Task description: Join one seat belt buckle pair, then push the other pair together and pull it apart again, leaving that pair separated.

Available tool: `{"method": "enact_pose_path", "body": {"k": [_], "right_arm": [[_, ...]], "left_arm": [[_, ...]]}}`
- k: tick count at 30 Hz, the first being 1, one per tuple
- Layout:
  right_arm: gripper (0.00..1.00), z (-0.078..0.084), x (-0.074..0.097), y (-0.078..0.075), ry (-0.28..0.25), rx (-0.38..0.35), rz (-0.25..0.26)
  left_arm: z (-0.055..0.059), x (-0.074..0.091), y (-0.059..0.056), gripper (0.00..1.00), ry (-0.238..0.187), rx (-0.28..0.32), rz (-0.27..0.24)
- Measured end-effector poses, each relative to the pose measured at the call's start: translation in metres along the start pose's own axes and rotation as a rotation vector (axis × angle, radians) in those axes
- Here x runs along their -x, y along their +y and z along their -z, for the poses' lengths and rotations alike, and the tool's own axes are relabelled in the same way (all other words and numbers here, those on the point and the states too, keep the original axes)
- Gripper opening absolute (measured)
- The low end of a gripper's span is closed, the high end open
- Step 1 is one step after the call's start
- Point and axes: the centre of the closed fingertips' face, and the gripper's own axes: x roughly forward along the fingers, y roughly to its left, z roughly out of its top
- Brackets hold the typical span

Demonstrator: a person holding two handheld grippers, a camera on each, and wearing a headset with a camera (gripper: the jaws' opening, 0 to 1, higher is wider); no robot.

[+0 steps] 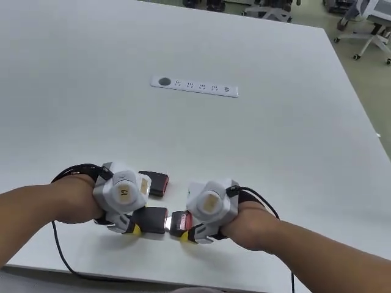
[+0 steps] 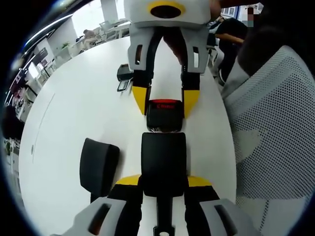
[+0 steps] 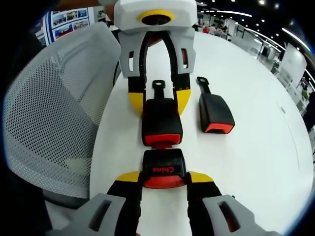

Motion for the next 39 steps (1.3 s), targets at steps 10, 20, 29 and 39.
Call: {"method": "enact_pose_path", "body": {"k": [10,20,29,39], "right_arm": [[0.37,-0.002,0.004,-0.001,-0.015,-0.024,0.028],[0.35,-0.014,0.028,-0.001,-0.074,-0.016,0.036],[0.34,0.012,0.060,-0.029,-0.078,-0.046,0.108],[0.33,0.048,0.079,-0.067,-0.018,-0.051,0.173]], "left_arm": [[-0.006,0.006,0.001,0.37,-0.021,0.026,-0.025],[-0.025,0.036,0.008,0.45,-0.098,0.040,-0.057],[-0.024,0.057,0.040,0.46,-0.155,0.067,-0.119],[-0.015,0.054,0.071,0.46,-0.131,0.058,-0.161]]}}
